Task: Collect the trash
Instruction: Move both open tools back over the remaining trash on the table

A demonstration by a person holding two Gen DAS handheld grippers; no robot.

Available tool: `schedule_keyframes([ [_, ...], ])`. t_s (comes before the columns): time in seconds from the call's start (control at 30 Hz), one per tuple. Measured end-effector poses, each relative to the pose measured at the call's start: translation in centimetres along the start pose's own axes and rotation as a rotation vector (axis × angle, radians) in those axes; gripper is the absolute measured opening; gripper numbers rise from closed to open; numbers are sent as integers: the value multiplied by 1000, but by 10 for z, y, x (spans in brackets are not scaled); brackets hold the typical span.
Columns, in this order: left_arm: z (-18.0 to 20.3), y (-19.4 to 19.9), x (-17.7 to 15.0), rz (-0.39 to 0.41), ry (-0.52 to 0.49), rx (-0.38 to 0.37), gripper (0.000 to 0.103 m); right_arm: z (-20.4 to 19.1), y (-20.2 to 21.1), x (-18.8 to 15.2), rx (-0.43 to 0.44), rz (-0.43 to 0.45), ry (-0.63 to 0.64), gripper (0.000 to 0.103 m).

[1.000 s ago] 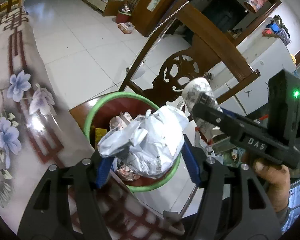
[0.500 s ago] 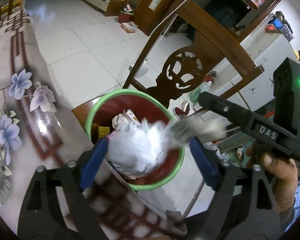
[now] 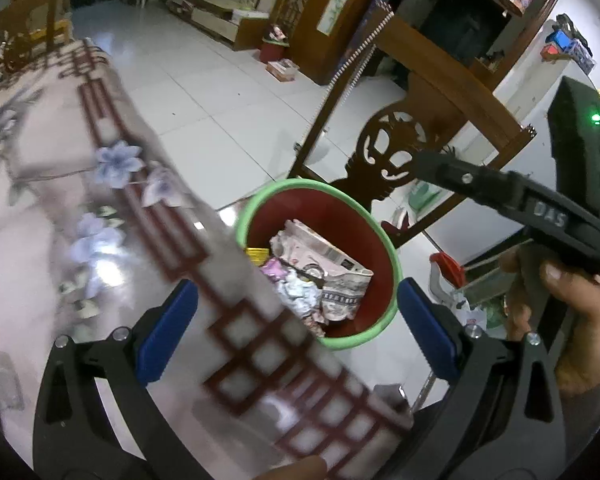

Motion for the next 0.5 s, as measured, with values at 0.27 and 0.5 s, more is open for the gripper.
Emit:
schedule_keyframes([
  [0.27,-65,71,-12,87,101,62,97,-71,-13,7,64,-21,140,95],
  [0.5,-155,133,-19,154,222,169,97,-164,-29,5,150,-53,329,95],
])
Point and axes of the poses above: each gripper's, at about its wrist camera, not at the fingertips, and y roughly against the way its jaws point, z to its right, x to its top, the point moved 1 cm from there along -y, roughly the way its jaws point, and after that the axes turned 13 degrees about y, right-handed, at the moved point
